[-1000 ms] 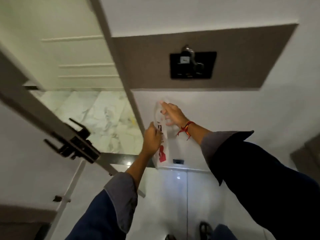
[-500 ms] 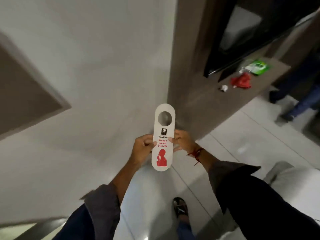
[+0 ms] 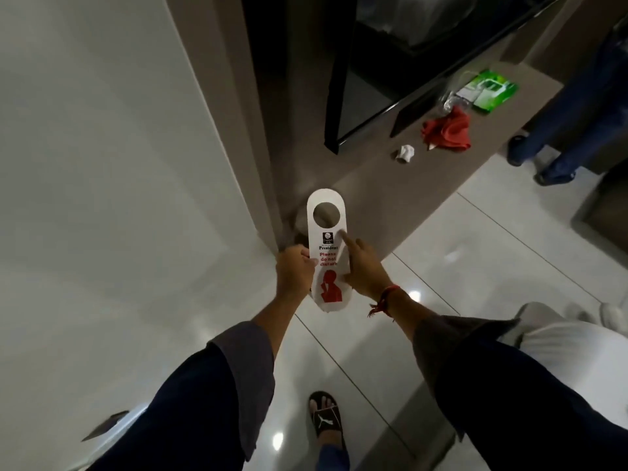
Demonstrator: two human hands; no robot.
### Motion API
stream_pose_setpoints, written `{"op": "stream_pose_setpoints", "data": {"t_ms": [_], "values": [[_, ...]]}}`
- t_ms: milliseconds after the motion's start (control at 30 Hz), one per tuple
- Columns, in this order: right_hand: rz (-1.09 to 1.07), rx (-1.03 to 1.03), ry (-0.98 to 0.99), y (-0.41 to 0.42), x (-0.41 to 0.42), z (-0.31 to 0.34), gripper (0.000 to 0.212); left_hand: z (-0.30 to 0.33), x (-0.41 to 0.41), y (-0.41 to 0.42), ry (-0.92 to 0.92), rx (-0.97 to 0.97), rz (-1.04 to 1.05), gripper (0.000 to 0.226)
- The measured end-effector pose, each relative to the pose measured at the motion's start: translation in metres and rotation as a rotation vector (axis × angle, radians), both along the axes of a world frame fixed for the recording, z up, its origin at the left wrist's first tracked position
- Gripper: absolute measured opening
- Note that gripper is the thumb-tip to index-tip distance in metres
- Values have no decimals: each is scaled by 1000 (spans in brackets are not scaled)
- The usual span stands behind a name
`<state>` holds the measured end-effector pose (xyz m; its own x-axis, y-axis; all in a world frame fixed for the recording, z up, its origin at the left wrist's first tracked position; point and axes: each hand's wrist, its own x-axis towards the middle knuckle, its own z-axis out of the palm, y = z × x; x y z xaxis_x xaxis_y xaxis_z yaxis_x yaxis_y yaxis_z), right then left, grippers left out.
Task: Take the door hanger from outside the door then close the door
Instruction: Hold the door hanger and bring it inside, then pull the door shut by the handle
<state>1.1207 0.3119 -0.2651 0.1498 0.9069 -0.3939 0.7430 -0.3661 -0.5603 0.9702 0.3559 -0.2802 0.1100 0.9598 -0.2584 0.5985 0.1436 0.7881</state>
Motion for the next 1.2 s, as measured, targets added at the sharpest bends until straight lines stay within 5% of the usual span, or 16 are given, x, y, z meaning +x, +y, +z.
{"op": "stream_pose_setpoints", "data": {"t_ms": [167, 300, 600, 900, 1200], "values": [[145, 9, -322, 2, 13, -13, 84, -6, 4, -4, 36, 45, -20, 16], [181, -40, -299, -1, 12, 3, 88, 8, -3, -9, 75, 95, -118, 16], [367, 219, -247, -7, -95, 150, 46, 138, -122, -33, 425, 547, -189, 18], [750, 730, -157, -84, -366, 341, 40, 339, -394, -171, 690, 800, 290, 21], [1242, 1053, -14, -254, -668, 429, 42, 416, -652, -438, 1029, 786, 1045, 26]]}}
